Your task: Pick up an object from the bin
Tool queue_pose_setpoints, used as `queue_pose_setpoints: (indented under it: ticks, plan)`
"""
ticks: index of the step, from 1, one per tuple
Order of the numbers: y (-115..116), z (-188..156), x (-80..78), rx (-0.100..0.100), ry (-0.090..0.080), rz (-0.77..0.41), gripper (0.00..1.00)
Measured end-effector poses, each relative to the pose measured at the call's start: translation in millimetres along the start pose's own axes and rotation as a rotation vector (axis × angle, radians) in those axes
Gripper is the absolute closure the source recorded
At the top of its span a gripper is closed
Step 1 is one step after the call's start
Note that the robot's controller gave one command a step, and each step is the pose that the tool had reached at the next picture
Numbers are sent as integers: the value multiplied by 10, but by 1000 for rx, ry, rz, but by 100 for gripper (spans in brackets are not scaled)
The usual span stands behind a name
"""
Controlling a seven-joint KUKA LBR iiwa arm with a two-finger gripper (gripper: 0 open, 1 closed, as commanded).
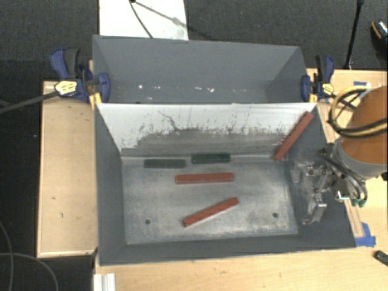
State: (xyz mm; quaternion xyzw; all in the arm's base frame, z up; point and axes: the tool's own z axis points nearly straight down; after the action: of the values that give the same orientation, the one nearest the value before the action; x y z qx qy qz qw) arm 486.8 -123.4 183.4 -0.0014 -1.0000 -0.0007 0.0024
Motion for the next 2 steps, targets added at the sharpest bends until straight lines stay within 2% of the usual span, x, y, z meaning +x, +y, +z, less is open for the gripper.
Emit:
queue_pose_setpoints:
  ticks: [1,2]
  plan:
    - [766,394,-331,-4,-3,-34,0]
    - [1406,1176,-220,-3,1,28,0]
